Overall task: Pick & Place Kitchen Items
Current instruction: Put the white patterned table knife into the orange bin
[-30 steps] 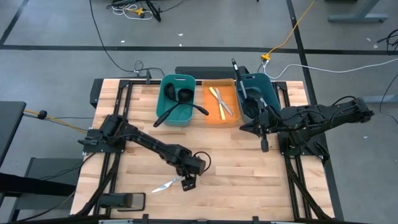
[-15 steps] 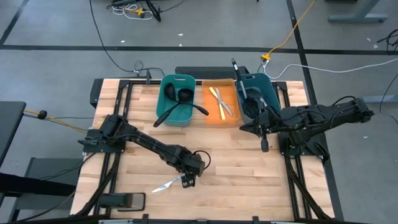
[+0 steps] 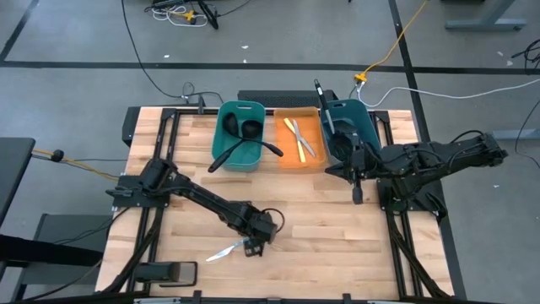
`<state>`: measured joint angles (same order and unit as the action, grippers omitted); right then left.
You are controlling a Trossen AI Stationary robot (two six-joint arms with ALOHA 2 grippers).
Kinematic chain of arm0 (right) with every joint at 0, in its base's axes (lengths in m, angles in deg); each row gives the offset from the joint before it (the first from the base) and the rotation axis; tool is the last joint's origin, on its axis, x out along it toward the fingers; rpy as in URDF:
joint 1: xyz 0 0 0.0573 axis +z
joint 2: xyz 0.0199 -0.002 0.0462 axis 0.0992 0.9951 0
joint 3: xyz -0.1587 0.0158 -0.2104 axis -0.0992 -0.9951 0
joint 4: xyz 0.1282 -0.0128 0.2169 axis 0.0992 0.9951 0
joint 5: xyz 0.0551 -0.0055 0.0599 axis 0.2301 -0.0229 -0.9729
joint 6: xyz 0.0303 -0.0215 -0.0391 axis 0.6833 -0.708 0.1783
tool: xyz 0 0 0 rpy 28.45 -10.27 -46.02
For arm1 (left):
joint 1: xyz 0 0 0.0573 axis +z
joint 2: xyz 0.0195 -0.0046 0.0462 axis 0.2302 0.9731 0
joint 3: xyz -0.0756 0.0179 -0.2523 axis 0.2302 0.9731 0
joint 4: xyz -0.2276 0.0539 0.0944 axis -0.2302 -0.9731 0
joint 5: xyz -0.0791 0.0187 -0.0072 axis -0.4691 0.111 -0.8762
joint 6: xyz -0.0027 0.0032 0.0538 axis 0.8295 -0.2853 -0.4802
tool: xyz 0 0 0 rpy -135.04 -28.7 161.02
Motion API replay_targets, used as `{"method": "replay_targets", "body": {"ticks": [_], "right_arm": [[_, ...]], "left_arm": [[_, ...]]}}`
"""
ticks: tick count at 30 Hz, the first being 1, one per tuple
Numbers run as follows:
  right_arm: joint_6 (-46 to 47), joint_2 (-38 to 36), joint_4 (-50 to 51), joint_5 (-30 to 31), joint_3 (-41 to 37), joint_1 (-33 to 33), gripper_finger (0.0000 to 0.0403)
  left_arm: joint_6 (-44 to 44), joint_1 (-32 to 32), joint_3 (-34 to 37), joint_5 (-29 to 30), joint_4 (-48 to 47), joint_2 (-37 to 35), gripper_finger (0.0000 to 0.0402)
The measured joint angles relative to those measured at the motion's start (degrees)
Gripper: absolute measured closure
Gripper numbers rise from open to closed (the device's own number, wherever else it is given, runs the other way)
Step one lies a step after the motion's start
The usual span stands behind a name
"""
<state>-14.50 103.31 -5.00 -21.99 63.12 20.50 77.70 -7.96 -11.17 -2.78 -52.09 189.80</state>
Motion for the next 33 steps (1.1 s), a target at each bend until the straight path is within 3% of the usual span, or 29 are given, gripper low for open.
{"method": "replay_targets", "body": {"ticks": [2,9,12,33], "right_arm": [[0.0,0.02,0.43,0.0,0.02,0.0,0.0398],[0.15,0.07,1.59,0.02,0.04,0.0,0.0398],[0.26,0.15,2.32,0.0,0.04,0.0,0.0398],[0.17,0.2,2.63,0.0,0.02,0.01,0.0398]], "left_arm": [[-0.15,-0.02,-1.74,-1.19,3.21,1.46,0.0111],[-0.98,-0.24,-4.45,3.73,-4.09,3.04,0.0111],[-1.19,-0.22,-4.54,4.6,-2.38,3.11,0.0111],[1.63,-1.69,-4.93,0.42,-1.33,5.34,0.0111]]}}
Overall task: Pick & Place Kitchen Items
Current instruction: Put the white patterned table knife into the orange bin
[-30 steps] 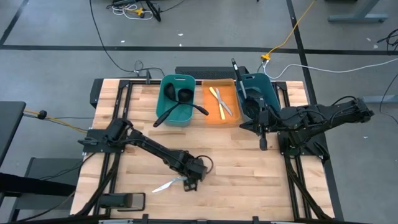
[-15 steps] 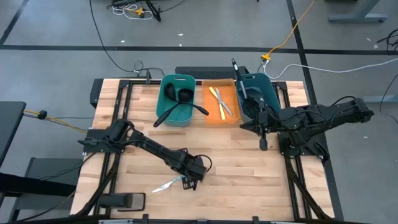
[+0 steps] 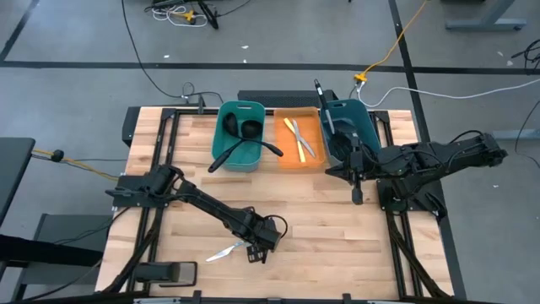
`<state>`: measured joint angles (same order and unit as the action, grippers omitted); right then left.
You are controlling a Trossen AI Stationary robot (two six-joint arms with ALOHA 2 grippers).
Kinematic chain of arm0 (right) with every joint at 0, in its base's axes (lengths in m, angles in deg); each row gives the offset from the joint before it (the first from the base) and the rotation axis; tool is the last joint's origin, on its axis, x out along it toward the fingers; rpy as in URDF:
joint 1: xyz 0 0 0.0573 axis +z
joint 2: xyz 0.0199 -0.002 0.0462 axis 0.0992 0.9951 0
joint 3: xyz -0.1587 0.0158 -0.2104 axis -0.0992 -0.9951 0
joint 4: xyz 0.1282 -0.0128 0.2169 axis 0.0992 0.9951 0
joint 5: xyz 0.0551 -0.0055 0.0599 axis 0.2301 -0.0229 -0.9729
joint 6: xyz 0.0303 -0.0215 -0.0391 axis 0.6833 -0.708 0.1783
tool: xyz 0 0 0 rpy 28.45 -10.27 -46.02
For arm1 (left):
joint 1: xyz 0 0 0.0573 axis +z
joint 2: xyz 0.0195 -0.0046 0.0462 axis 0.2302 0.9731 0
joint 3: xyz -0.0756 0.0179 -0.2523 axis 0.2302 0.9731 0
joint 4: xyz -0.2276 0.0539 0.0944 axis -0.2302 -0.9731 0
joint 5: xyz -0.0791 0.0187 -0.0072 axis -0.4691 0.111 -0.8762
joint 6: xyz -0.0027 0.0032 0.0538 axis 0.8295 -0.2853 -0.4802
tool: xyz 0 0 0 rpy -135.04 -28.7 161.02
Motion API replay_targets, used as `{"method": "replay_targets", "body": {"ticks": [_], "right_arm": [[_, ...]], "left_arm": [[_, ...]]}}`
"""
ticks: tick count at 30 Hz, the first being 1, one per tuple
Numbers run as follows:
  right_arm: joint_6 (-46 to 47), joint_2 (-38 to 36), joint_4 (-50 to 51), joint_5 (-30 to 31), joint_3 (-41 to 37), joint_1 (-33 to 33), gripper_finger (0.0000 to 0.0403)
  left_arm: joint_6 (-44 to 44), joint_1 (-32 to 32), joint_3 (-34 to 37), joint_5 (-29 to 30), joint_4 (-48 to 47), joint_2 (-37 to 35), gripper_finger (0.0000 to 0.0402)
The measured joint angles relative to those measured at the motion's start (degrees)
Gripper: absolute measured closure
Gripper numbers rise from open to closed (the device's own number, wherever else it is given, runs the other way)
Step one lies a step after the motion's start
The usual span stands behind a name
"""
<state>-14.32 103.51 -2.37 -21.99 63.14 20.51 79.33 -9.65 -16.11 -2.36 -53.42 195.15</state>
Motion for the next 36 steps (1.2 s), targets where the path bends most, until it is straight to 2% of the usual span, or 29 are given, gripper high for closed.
{"method": "replay_targets", "body": {"ticks": [10,24,36], "right_arm": [[0.0,0.0,-0.12,0.0,-0.02,-0.01,0.0398],[0.0,0.0,-0.16,0.0,-0.04,0.01,0.0398],[0.0,0.0,-0.51,-0.01,-0.04,0.01,0.0398]], "left_arm": [[0.79,-0.02,0.0,0.36,-0.13,0.24,0.0117],[1.7,0.12,0.18,0.54,-0.67,0.39,0.0218],[1.7,0.11,0.18,1.0,-0.11,0.47,0.027]]}}
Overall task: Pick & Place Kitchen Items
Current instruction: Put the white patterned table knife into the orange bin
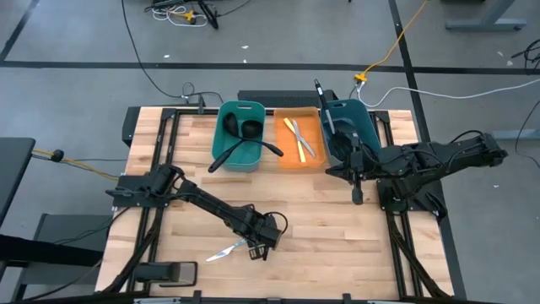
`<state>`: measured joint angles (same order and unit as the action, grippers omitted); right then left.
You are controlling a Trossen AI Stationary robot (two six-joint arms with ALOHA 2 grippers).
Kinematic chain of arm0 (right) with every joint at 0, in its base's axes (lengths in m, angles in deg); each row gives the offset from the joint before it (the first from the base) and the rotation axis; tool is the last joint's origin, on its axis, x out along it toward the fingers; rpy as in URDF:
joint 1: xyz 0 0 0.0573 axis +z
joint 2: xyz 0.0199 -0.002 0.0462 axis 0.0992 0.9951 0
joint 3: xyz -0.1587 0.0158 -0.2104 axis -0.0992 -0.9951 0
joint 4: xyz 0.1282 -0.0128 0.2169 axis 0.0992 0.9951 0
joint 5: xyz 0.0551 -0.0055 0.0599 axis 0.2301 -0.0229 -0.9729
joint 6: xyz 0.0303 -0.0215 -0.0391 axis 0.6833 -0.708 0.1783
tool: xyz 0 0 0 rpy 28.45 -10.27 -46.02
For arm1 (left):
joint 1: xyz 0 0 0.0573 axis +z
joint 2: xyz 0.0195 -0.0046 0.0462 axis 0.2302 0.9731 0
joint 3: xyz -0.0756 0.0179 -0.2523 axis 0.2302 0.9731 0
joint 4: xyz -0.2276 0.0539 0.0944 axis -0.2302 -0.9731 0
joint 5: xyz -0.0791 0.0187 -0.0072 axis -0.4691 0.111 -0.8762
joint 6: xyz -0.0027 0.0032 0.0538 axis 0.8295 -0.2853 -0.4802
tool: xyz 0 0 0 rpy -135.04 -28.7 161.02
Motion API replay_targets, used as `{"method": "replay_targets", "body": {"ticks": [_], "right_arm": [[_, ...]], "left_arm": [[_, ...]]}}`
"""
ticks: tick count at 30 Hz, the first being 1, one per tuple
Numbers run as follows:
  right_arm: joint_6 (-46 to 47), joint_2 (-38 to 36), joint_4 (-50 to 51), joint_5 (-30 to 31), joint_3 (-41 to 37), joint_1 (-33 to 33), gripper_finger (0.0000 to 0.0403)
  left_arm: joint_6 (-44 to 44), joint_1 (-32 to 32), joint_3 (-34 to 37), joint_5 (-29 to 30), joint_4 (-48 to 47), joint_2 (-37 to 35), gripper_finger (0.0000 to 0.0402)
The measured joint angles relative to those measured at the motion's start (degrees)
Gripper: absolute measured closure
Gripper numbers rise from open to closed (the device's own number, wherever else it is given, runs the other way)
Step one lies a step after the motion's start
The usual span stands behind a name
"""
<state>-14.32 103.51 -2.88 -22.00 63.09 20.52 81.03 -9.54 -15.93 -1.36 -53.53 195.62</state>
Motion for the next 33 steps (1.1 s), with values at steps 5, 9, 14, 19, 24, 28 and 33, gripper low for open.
{"method": "replay_targets", "body": {"ticks": [5,9,14,19,24,28,33], "right_arm": [[0.0,0.0,-0.04,-0.01,0.0,-0.02,0.0398],[0.0,0.0,-0.1,-0.2,0.0,-0.02,0.0398],[0.0,0.0,-0.17,-0.62,0.0,-0.01,0.0398],[0.0,0.0,-0.8,-0.62,-0.02,0.0,0.0398],[0.0,0.0,-1.84,-0.58,-0.04,-0.02,0.0398],[-0.24,0.0,-3.04,-0.56,-0.04,-0.02,0.0398],[-0.46,0.0,-3.54,-0.55,-0.04,-0.01,0.0398]], "left_arm": [[0.0,-0.02,0.0,0.05,0.17,0.0,0.0286],[0.0,-0.02,0.04,0.07,1.11,0.0,0.0301],[0.0,-0.02,0.04,0.28,1.66,0.0,0.0324],[0.0,-0.09,0.04,1.07,2.13,0.0,0.0341],[-0.24,-0.07,0.04,1.12,3.75,0.0,0.0339],[-0.5,-0.07,0.04,1.14,4.1,0.02,0.0344],[-0.52,-0.07,0.04,1.2,4.22,0.02,0.035]]}}
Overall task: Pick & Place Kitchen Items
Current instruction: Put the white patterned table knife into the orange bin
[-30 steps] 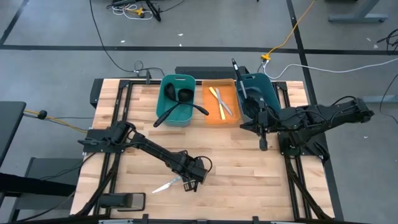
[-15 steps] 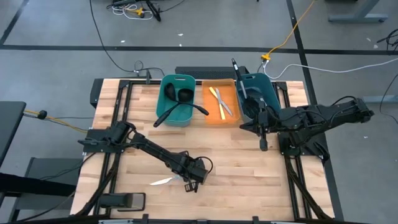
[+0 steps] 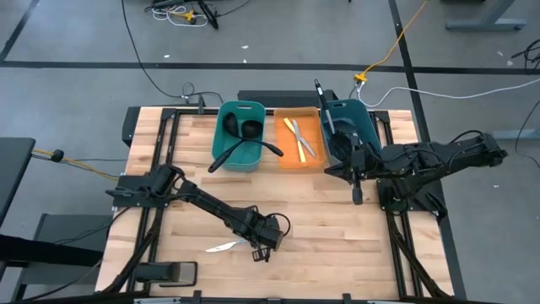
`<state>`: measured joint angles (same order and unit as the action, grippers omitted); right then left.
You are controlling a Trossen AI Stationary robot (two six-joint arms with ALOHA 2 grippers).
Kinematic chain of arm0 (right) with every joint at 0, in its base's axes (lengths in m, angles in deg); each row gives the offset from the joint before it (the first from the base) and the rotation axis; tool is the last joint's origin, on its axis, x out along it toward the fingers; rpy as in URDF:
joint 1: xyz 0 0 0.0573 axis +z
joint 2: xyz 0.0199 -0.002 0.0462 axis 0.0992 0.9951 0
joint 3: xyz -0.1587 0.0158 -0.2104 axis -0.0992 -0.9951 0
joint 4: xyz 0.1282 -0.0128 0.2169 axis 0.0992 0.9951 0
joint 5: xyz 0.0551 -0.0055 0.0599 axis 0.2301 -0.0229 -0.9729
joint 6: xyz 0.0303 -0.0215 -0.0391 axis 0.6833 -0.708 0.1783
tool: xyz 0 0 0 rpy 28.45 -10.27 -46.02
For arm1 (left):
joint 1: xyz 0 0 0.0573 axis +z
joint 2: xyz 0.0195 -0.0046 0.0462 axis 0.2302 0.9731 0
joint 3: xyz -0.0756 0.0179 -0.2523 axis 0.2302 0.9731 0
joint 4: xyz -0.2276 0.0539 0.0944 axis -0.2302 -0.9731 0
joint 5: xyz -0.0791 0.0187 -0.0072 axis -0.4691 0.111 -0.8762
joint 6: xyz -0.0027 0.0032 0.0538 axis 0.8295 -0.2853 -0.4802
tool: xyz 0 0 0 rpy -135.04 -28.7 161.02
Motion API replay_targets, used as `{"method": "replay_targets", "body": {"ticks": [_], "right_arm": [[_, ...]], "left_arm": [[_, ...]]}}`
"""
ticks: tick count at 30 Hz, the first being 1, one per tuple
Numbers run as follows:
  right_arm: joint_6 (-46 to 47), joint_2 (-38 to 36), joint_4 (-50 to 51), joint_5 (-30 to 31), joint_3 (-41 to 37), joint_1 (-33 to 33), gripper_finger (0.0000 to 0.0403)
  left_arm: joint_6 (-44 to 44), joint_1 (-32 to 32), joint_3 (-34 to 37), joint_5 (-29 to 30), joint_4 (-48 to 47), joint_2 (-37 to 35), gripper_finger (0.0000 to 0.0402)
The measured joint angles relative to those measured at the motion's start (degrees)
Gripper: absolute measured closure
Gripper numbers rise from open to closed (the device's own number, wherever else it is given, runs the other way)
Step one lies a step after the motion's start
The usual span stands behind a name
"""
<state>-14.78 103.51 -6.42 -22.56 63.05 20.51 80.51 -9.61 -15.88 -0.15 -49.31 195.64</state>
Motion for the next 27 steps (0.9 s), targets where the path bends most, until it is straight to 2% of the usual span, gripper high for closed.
{"method": "replay_targets", "body": {"ticks": [13,27], "right_arm": [[-0.09,0.0,0.0,0.07,0.0,0.01,0.0398],[-0.07,0.0,0.02,0.07,0.0,0.0,0.0398]], "left_arm": [[-0.03,0.02,-0.16,0.31,-0.24,-0.2,0.035],[-4.79,0.02,-7.03,-1.22,-6.59,0.03,0.035]]}}
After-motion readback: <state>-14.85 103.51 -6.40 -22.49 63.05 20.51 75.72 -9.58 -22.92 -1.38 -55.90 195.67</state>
